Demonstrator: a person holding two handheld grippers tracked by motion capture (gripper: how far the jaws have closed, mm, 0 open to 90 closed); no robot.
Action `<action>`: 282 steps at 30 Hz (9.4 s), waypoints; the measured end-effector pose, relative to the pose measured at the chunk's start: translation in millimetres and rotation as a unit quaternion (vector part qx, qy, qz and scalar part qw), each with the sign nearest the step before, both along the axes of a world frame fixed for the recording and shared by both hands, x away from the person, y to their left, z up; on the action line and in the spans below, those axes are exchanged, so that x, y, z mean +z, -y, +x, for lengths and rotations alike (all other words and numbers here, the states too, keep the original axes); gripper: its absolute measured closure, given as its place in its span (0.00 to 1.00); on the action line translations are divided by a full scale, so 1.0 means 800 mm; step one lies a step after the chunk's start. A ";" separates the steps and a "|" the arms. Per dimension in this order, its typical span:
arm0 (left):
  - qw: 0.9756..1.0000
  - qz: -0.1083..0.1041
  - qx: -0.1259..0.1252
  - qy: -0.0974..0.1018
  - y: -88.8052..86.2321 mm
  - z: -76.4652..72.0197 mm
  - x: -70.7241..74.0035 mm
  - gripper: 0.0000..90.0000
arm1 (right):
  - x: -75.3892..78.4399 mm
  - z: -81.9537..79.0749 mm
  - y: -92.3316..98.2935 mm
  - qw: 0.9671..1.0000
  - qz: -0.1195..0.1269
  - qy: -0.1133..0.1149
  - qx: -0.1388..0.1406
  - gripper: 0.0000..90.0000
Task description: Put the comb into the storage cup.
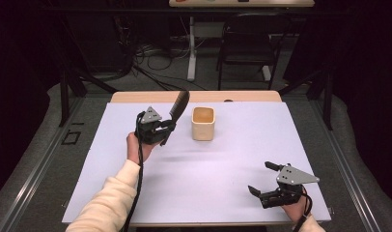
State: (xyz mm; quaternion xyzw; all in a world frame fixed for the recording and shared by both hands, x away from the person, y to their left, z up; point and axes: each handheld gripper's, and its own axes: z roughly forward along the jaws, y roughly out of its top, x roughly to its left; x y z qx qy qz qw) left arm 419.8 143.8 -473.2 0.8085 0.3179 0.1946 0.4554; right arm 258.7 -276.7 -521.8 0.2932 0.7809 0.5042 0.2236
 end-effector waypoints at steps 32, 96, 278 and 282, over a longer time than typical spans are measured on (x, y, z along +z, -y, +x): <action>1.000 -0.007 -0.006 0.016 0.024 0.012 0.022 0.81 | -0.002 0.002 -0.001 1.000 -0.003 -0.010 0.005 0.00; 0.999 -0.022 -0.011 0.039 0.072 0.045 0.058 0.80 | -0.002 0.002 0.000 1.000 -0.003 -0.010 0.005 0.00; 0.998 0.019 -0.060 -0.001 0.141 0.092 0.000 0.80 | -0.001 0.002 0.001 1.000 -0.001 -0.011 0.006 0.00; 0.998 0.025 -0.061 -0.004 0.142 0.093 0.000 0.80 | -0.002 0.002 0.001 1.000 -0.001 -0.011 0.006 0.00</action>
